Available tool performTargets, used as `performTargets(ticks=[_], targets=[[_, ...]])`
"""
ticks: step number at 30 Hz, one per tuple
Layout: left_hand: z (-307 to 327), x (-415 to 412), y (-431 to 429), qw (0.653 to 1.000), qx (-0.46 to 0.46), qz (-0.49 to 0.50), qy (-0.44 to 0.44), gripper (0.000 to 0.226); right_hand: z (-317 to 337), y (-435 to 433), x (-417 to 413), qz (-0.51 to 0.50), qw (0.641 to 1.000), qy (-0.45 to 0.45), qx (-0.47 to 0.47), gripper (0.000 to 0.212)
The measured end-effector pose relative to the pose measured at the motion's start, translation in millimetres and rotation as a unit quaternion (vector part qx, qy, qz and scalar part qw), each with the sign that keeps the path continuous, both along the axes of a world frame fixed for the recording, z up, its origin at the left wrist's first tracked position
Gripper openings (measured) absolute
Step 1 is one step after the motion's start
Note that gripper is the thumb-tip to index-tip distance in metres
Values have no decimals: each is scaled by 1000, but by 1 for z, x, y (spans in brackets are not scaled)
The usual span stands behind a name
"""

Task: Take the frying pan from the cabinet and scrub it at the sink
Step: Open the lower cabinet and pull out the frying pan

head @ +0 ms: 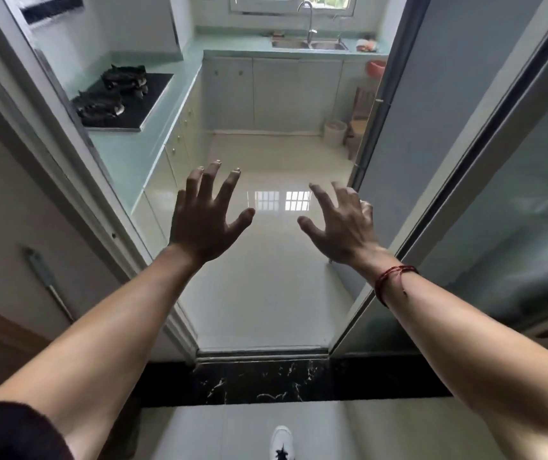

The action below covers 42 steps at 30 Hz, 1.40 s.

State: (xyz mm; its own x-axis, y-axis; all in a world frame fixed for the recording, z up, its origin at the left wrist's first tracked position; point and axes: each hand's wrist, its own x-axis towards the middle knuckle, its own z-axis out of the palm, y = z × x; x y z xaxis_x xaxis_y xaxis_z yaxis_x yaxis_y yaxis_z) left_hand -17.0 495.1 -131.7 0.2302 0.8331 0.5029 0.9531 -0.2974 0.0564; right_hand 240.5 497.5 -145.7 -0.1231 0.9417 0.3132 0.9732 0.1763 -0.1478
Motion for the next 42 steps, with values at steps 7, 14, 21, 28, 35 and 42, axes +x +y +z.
performTargets(ticks=[7,14,21,28,35,42], targets=[[-23,1,80,999,-41,10,-3,70,-19,84,8,3,999,19,-50,73],[-58,-1,175,997,-69,5,-19,70,-50,176,-3,-5,996,16,-87,73],[-81,-17,302,994,-101,5,-27,72,-63,297,-26,-19,994,8,-106,69],[-78,-16,417,994,-108,-7,-23,73,-59,400,-22,-39,993,7,-112,70],[-88,-3,534,995,-97,-1,-20,74,-68,526,-8,-29,994,22,-103,69],[-103,32,677,994,-103,34,-19,76,-88,681,27,-6,994,24,-107,72]])
